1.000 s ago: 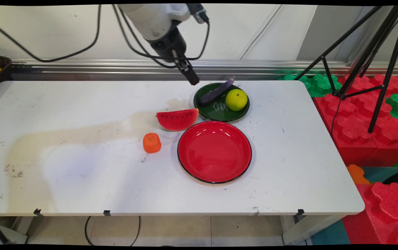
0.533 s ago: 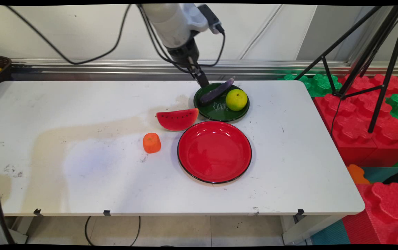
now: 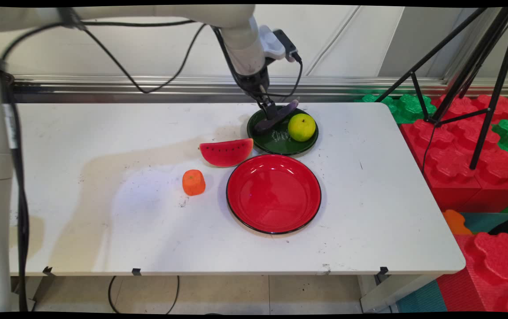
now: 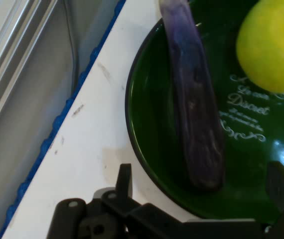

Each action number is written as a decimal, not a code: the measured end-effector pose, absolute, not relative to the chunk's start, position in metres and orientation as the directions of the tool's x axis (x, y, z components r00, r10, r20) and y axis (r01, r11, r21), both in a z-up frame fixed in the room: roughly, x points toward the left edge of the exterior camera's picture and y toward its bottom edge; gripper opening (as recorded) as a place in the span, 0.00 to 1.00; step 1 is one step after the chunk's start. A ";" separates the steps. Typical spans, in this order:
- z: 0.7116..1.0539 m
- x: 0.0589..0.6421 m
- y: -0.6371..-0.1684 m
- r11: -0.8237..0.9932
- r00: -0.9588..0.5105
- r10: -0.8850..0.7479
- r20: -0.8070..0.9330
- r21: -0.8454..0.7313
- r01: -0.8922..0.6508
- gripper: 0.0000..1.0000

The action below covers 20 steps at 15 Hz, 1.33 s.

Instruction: Pick up the eggplant from the green plate, then place the picked object on the table

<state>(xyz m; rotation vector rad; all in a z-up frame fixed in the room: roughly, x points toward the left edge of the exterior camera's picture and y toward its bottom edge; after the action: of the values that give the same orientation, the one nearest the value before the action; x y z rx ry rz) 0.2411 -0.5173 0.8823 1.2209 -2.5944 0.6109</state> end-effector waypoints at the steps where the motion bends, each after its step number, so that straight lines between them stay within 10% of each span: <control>1: 0.873 0.239 -0.526 0.573 -0.636 -0.689 0.348 -0.277 -0.771 1.00; 13: 0.804 0.227 -0.578 0.577 -0.628 -0.716 0.305 -0.248 -0.778 1.00; 14: 0.801 0.230 -0.583 0.567 -0.619 -0.722 0.309 -0.247 -0.786 0.00; 20: 0.798 0.232 -0.579 0.534 -0.589 -0.733 0.341 -0.247 -0.808 0.00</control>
<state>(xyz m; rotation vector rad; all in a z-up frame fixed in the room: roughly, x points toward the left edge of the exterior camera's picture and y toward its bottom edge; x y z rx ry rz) 0.2318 -0.5790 0.7982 1.3098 -2.5757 0.5683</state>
